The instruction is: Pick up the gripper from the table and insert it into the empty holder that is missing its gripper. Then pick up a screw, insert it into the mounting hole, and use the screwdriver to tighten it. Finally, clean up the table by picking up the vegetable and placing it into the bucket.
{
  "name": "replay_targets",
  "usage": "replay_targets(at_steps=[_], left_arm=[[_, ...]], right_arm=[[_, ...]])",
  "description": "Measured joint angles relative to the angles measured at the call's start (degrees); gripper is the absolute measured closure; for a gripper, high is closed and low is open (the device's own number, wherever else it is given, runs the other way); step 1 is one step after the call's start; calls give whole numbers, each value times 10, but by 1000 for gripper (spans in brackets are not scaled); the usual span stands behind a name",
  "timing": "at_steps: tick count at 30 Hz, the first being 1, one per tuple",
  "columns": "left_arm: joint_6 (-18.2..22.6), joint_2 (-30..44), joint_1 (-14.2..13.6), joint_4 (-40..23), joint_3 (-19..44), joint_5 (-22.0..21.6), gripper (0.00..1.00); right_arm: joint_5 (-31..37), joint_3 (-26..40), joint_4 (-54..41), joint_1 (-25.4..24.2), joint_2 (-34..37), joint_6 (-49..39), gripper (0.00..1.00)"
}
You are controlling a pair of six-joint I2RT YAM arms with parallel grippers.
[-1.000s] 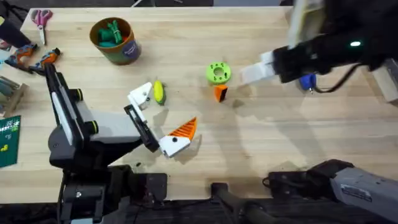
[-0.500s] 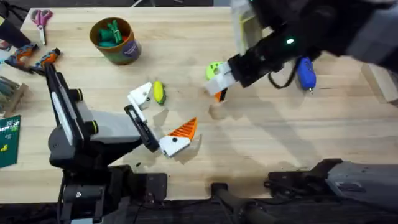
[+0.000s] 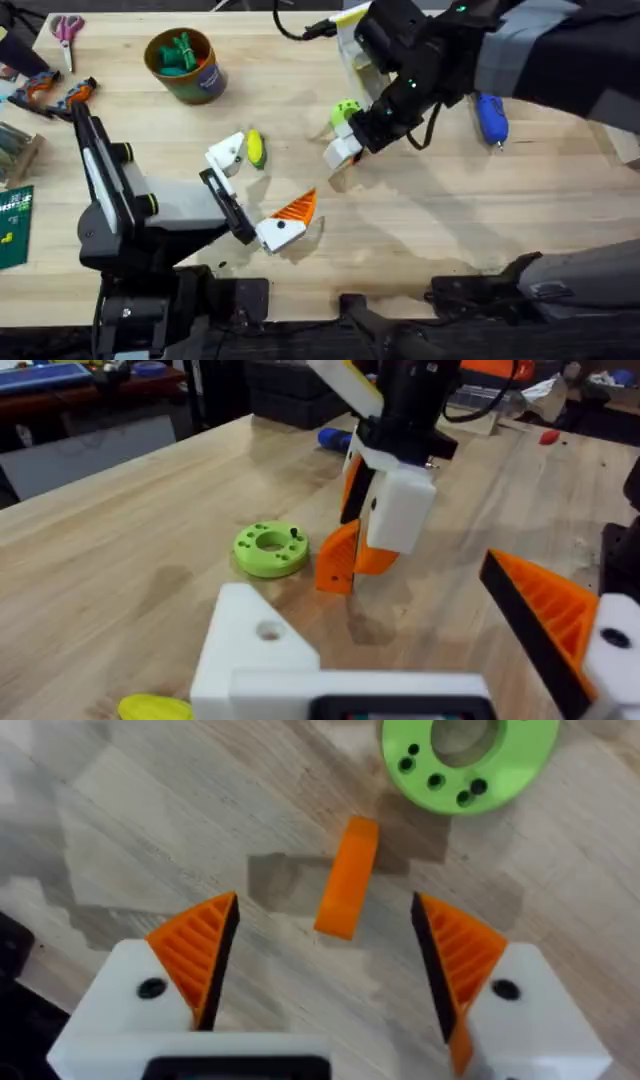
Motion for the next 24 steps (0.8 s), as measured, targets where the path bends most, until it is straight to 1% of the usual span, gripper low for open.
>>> replay_targets(at_steps=[12,15,18,19,24], left_arm=[[0,0,0,0,0,0,16],[0,0,0,0,0,0,15],[0,0,0,0,0,0,16],[0,0,0,0,0,0,15],[0,0,0,0,0,0,14]], right_arm=[[2,0,6,0,9,0,27],[2,0,11,0,9,0,76],[2,0,11,0,9,0,203],[2,0,11,0,9,0,230],[2,0,11,0,9,0,247]])
